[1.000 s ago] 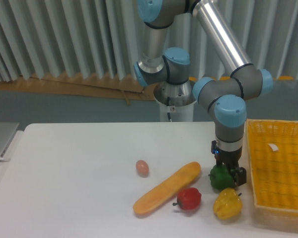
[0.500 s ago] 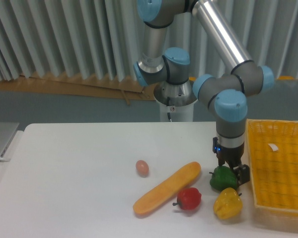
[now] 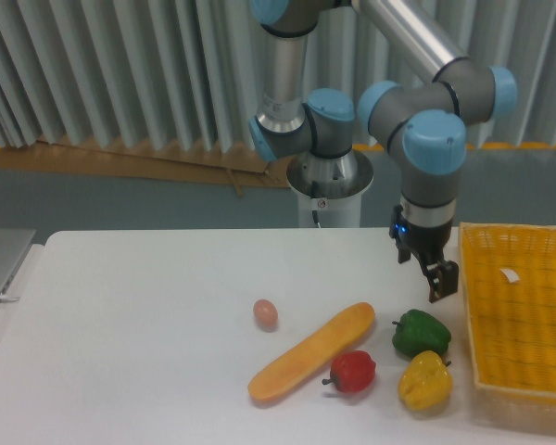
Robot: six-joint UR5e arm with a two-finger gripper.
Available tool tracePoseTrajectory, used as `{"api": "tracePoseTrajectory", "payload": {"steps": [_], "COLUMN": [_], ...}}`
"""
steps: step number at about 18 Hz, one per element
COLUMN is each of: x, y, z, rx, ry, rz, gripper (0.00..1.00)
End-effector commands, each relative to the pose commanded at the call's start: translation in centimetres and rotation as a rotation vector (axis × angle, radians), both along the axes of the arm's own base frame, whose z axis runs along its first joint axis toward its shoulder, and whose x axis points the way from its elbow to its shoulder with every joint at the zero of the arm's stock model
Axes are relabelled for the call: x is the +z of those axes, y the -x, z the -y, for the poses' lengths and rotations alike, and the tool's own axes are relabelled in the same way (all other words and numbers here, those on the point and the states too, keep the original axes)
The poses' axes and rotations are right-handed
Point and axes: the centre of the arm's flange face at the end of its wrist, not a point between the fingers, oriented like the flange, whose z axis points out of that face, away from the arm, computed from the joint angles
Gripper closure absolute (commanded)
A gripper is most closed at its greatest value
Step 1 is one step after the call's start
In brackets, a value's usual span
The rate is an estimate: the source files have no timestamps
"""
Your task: Place the green pepper on the table
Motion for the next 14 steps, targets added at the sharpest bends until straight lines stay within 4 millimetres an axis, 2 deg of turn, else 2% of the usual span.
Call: {"api": "tracePoseTrajectory", "payload": {"steps": [2, 4, 5, 8, 10, 14], "x": [2.0, 2.2, 2.9, 3.0, 3.2, 3.5], "y": [-1.1, -1.9, -2.6, -3.7, -4.5, -5.5], "z": [0.1, 0.3, 0.4, 0.5, 0.0, -0.7], "rx": [-0.066, -0.168, -0.215, -0.281, -0.387, -0.397], "ry": [-0.039, -0.030, -0.039, -0.051, -0.056, -0.092], "rz": [0.030, 0.083, 0.081, 0.123, 0.137, 0.168], "gripper": [0.00, 0.00, 0.00, 0.00, 0.00, 0.00]}}
